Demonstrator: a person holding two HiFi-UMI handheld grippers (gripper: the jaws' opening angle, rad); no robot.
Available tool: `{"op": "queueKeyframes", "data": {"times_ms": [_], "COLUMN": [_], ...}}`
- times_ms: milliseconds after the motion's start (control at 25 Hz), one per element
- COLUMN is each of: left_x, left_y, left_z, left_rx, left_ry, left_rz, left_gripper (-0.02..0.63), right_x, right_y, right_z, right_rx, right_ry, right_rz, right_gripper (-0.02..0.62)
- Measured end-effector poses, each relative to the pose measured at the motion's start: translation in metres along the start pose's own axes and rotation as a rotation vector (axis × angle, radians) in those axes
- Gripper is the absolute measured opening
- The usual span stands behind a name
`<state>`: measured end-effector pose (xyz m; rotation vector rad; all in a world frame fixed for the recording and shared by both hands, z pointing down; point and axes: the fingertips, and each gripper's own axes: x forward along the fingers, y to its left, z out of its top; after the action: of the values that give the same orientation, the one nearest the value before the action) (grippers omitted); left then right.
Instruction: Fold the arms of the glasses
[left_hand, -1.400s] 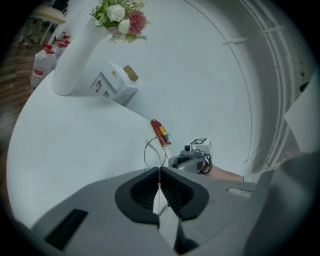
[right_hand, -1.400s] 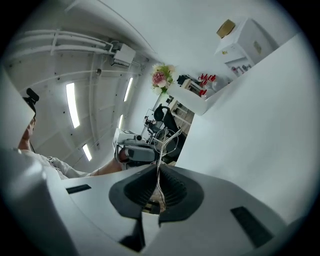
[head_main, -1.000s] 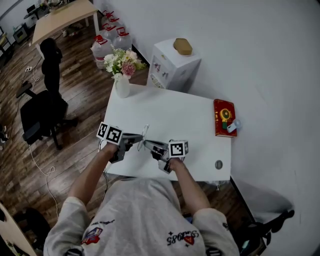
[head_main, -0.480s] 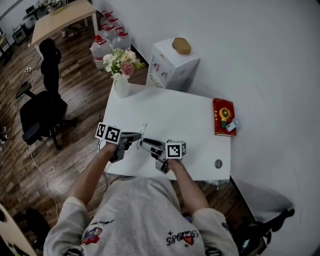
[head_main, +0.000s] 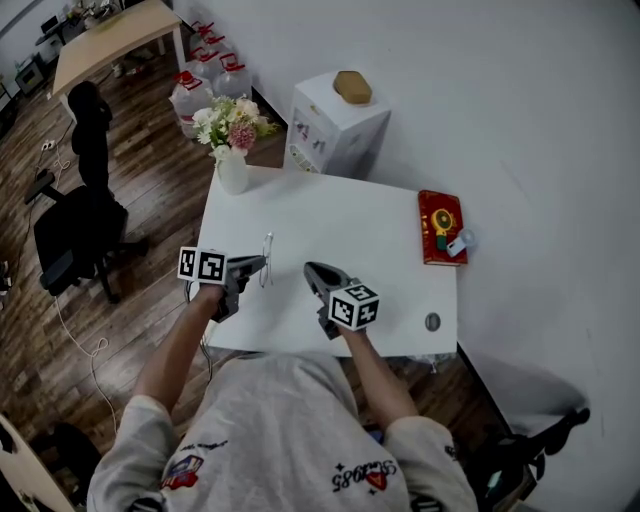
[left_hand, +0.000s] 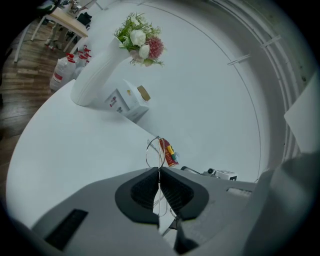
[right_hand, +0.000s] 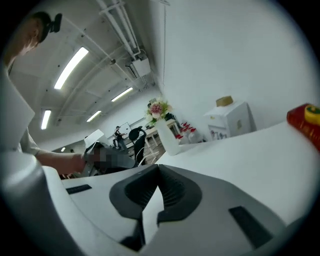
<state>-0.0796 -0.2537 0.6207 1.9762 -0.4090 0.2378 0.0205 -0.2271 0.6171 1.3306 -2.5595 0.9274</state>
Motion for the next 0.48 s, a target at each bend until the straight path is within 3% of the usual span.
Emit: {"op": "queueKeyframes", "data": {"times_ms": [240,480], "left_x": [-0.005,-0.01], "left_y": [0.002,0.003], "left_z": [0.009,0.015], "left_rx": [-0.002,0.0], "left_ry": [-0.04,-0.052], "left_rz": [0.018,0.025], "left_gripper": [0.012,0.012], "right_x": [-0.022,-0.045], "right_y": [-0.021,-0.018], "right_z": [0.047,0.097], "right_rx": [-0.172,-0.302], "right_ry": [-0.107,-0.212], "right_rz": [-0.174,-0.248], "right_gripper": [0.005,0.003]}}
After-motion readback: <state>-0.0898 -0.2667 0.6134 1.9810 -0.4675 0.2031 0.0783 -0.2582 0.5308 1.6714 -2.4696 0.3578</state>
